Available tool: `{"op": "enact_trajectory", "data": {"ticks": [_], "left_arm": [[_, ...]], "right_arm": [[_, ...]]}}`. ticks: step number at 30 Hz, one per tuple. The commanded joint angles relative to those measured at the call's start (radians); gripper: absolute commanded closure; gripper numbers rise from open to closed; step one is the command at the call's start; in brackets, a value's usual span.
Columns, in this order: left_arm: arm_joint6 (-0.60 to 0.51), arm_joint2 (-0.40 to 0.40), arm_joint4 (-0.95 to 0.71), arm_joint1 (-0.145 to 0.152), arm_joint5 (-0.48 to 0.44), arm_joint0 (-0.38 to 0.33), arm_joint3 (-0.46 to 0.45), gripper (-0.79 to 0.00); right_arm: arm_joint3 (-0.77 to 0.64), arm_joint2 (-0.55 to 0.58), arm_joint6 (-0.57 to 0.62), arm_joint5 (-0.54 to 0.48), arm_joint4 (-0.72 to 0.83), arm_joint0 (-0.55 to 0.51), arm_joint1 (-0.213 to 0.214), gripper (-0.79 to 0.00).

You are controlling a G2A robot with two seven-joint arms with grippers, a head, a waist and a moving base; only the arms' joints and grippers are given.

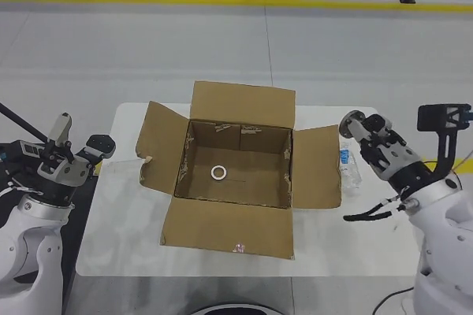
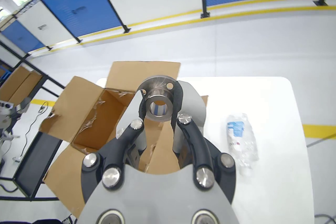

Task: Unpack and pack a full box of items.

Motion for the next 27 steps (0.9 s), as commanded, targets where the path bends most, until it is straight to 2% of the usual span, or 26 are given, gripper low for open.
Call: {"op": "enact_trajectory", "data": {"ticks": [1, 6, 14, 16, 19, 23, 27], "left_arm": [[0.000, 0.000, 0.000, 0.000, 0.000, 0.000, 0.000, -0.785], [0.000, 0.000, 0.000, 0.000, 0.000, 0.000, 0.000, -0.785], [0.000, 0.000, 0.000, 0.000, 0.000, 0.000, 0.000, -0.785], [0.000, 0.000, 0.000, 0.000, 0.000, 0.000, 0.000, -0.785], [0.000, 0.000, 0.000, 0.000, 0.000, 0.000, 0.000, -0.785], [0.000, 0.000, 0.000, 0.000, 0.000, 0.000, 0.000, -0.785], [0.000, 0.000, 0.000, 0.000, 0.000, 0.000, 0.000, -0.785]], "right_arm": [[0.001, -0.009, -0.017, -0.060, 0.037, -0.007, 0.002, 0.000], [0.062, -0.106, 0.073, -0.142, 0.031, 0.060, 0.010, 0.000], [0.347, -0.456, 0.139, -0.140, -0.044, 0.356, -0.013, 0.000], [0.438, -0.557, 0.169, -0.135, -0.067, 0.440, -0.027, 0.000], [0.588, -0.723, 0.277, -0.191, -0.105, 0.580, -0.054, 0.000], [0.782, -0.890, 0.298, -0.161, -0.113, 0.706, -0.104, 0.000], [0.954, -1.018, 0.294, -0.113, -0.134, 0.786, -0.159, 0.000]]}}
